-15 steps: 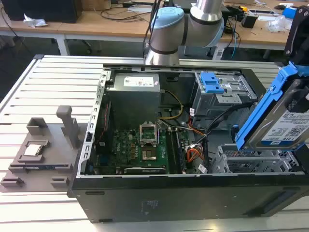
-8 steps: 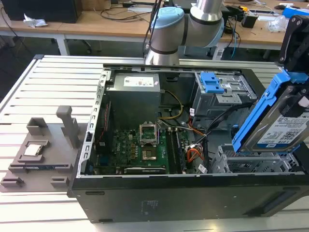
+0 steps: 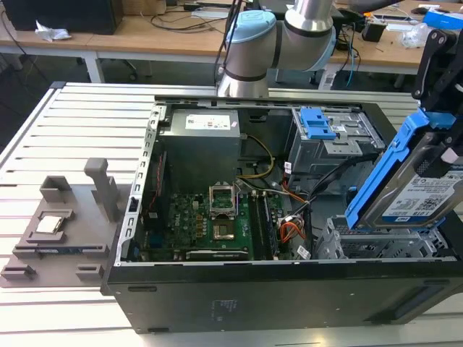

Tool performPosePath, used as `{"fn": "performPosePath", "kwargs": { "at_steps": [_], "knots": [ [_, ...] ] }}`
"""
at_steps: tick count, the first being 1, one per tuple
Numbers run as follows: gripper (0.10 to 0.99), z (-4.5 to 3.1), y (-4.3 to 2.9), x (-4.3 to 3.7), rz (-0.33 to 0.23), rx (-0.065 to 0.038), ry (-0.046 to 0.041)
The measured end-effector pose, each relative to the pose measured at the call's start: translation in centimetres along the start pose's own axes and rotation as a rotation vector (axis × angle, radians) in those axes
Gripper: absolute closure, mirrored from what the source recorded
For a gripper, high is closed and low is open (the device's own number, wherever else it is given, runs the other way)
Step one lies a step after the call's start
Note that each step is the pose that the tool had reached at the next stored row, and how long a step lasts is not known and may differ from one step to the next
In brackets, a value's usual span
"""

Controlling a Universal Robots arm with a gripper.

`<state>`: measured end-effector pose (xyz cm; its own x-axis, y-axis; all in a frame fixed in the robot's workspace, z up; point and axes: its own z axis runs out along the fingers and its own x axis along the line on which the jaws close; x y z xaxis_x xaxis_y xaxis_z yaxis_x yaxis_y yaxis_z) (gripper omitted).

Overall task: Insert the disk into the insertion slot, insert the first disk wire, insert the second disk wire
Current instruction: 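Insert the disk into the insertion slot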

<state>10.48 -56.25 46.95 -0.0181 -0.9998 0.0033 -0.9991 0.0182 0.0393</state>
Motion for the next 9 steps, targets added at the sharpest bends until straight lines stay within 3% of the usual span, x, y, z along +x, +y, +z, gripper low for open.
{"fn": "performPosePath", "kwargs": {
  "at_steps": [9],
  "knots": [
    [0.722,1.26,-0.05,-0.09,0.000,0.000,0.0000]
  ]
}}
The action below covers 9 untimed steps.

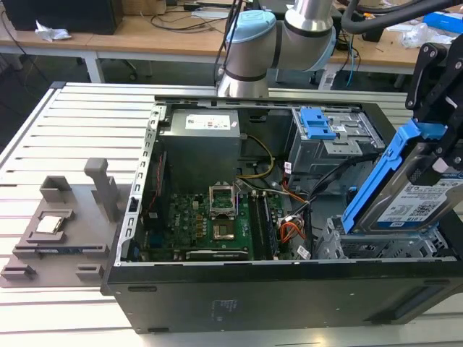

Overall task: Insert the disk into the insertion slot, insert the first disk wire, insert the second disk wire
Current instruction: 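Insert the disk into the insertion slot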

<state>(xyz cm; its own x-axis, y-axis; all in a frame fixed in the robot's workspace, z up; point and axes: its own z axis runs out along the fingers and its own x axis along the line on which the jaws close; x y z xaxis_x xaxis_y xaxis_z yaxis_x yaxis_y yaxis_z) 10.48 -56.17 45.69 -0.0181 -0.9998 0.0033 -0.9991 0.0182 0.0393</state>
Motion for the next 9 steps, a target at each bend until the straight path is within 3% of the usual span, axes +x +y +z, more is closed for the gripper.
{"fn": "performPosePath", "kwargs": {
  "at_steps": [9],
  "knots": [
    [0.722,0.75,-0.03,-0.02,0.000,0.000,0.0000]
  ]
}}
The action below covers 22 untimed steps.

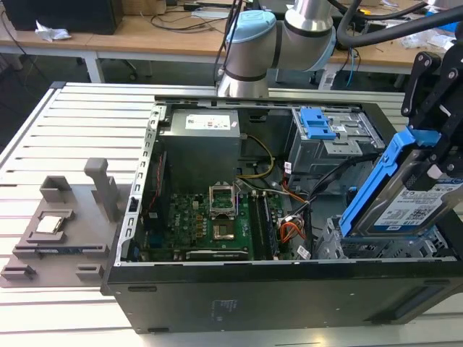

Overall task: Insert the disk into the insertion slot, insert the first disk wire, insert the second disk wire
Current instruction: 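Insert the disk into the insertion slot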

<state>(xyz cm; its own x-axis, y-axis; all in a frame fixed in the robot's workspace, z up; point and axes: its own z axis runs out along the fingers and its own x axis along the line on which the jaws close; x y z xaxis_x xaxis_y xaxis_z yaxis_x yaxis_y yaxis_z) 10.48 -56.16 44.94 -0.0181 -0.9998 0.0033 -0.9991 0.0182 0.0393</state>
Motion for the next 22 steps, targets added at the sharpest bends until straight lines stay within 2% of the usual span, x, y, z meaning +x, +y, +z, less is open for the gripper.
{"fn": "performPosePath", "kwargs": {
  "at_steps": [4,7,10,22],
  "knots": [
    [0.722,0.19,-0.01,-0.05,0.000,0.000,-0.0001],
    [0.722,0.21,0.01,-0.93,0.000,0.000,0.0000],
    [0.722,0.32,0.00,-1.20,-0.001,0.000,0.0001],
    [0.722,1.51,-0.25,-1.62,-0.002,0.000,0.0001]
  ]
}}
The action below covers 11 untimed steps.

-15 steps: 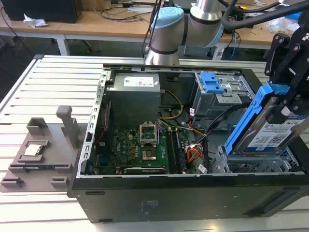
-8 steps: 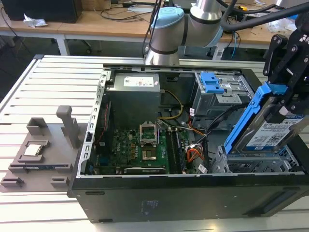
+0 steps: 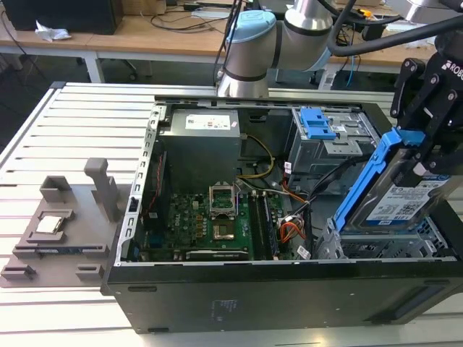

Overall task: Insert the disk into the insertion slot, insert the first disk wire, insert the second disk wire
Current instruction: 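Insert the disk into the insertion slot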

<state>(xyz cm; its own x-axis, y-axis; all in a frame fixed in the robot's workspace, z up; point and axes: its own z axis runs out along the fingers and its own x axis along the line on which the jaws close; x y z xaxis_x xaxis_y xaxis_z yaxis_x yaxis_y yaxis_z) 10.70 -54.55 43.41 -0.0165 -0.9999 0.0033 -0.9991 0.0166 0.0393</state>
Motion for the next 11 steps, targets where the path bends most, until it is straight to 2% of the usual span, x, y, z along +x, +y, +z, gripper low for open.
{"fn": "performPosePath", "kwargs": {
  "at_steps": [11],
  "knots": [
    [0.722,1.25,-0.05,0.00,0.000,0.000,0.0000]
  ]
}}
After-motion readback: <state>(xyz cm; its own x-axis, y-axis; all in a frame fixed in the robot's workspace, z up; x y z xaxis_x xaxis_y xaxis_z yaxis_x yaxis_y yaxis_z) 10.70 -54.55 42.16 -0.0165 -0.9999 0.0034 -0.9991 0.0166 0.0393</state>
